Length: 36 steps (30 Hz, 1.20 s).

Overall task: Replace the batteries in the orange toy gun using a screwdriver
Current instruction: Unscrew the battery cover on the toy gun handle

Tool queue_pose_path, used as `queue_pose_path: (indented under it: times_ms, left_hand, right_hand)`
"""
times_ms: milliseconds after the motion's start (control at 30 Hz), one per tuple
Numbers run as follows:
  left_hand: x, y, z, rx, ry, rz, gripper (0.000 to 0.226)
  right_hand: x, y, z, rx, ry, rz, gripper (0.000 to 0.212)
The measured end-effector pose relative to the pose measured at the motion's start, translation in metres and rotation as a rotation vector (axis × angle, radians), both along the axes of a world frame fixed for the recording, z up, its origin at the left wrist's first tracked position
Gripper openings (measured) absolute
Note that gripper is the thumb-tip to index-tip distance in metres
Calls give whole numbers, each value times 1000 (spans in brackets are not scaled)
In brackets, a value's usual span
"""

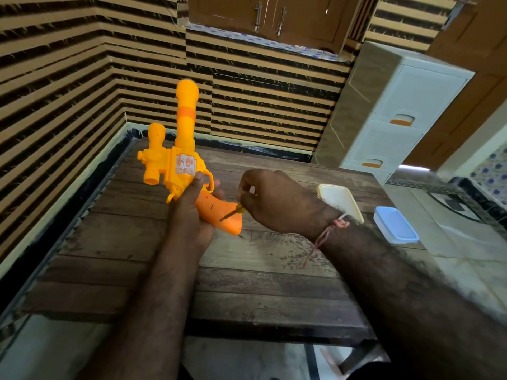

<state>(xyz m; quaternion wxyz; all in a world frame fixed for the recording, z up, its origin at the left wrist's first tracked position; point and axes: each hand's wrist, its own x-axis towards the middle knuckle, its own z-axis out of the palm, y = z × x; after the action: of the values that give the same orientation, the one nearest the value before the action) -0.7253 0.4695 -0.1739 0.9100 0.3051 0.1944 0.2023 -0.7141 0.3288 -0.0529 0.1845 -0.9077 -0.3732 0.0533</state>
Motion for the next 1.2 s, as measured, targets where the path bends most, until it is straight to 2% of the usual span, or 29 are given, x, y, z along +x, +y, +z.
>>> queue_pose_path:
  times_ms: [100,200,433,567,700,800,900,1000,1100,1200]
  left_hand:
    - [-1,0,2,-18,-19,-14,43]
    - [-1,1,2,-6,-1,6,29]
    - [0,0,2,-4,14,10,40]
    - [-1,0,2,-7,-4,28,36]
    - [-2,0,5,-41,4,9,53]
    - [-1,-2,5,-13,-3,12,29]
    - [-2,-1,5,-28,8,17,31]
    - [-2,0,5,-37,12,20,34]
    - [-3,-1,8,-24,-14,26,30]
    - [-3,-1,7,-38,-8,28,27]
  right_hand:
    - [-2,-1,1,20,23,4,16]
    - [0,-2,0,-9,42,3,26]
    - [-5,-1,-4,35,-17,-21,12]
    - [-5,1,-5,3,-68,-23,19]
    - [-4,0,-4,36,-36,-60,17]
    - [-6,2,-6,77,-31,-53,21]
    - [-5,2,-5,74,-28,-55,8]
    - [-4,-2,-5,51,22,-45,15]
    - [-5,-2,-5,103,43,-48,5]
    - [-6,-1,-7,138,24,-55,10]
